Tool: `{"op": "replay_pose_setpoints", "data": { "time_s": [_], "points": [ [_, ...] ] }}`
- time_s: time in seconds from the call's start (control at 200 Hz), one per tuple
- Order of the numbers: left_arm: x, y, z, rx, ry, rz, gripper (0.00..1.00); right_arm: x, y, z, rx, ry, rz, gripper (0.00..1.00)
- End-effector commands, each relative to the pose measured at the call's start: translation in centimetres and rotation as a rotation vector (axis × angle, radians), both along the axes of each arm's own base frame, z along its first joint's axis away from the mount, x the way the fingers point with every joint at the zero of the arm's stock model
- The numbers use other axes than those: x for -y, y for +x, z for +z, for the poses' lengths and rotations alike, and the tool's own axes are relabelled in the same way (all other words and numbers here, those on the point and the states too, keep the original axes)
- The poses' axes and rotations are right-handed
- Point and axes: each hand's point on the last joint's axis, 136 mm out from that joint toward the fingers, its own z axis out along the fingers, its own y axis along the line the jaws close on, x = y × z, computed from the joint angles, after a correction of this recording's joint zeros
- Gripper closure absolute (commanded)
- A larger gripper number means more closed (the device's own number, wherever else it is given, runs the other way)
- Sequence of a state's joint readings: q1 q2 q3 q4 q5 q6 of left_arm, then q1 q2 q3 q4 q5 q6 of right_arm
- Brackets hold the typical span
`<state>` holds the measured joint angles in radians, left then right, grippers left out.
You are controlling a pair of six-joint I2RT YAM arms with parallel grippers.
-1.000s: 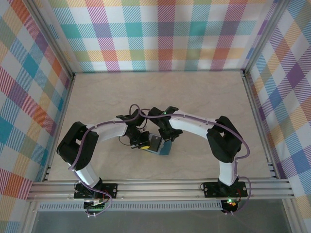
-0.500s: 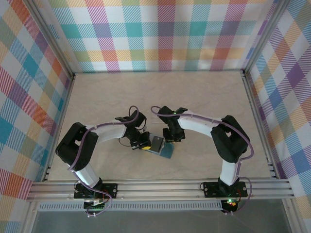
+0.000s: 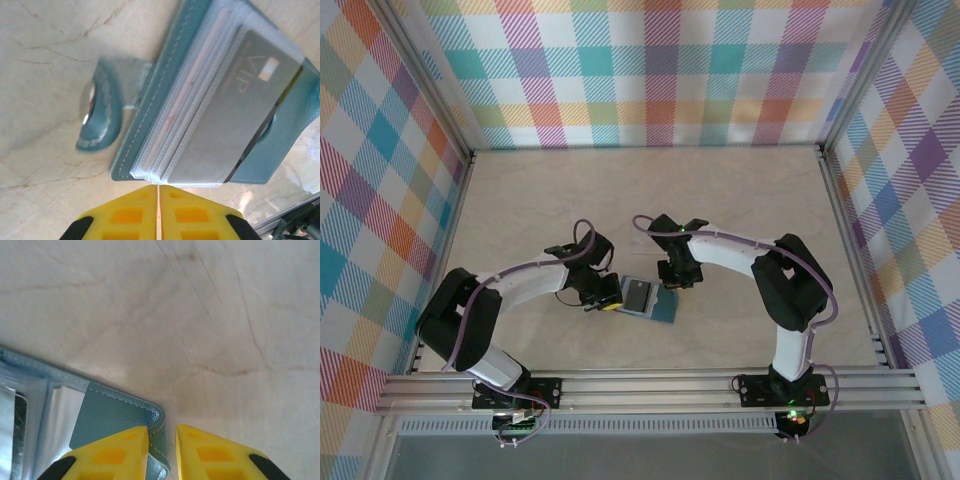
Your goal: Take the credit cards out of the card holder
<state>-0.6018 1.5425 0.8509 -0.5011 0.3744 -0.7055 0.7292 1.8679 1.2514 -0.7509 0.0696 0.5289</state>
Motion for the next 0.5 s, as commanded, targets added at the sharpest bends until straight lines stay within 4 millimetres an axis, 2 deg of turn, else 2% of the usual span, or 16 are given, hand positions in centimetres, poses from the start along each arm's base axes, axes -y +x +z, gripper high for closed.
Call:
{"op": "replay_pose_setpoints", "data": {
  "time_s": [0.0,0.075,0.15,0.26,0.36,0.5],
  "points": [
    [-0.4,1.5,1.4,0.040,0.027,-0.007,0.88,-1.2,3.2,0.1,0.091,0.024,0.056,0.77],
    [-0.2,2.4,1.0,0.040,0.030,-0.014,0.88,-0.3,3.8,0.7,0.121,-0.019,0.040,0.76],
    [0.0,2.9,0.3,0.028,0.032,-0.022,0.88,0.4,3.8,1.5,0.137,-0.040,0.009,0.67],
    [0.5,3.1,-0.4,0.006,0.017,-0.034,0.88,-0.2,2.9,2.7,0.124,0.045,-0.049,0.58],
    [0.5,2.7,-1.1,-0.015,0.016,-0.040,0.88,-1.1,1.8,3.6,0.099,0.151,-0.106,0.57],
    [0.2,2.1,-1.7,-0.028,0.020,-0.042,0.89,-1.0,0.8,5.2,0.098,0.215,-0.172,0.57]
  ]
}}
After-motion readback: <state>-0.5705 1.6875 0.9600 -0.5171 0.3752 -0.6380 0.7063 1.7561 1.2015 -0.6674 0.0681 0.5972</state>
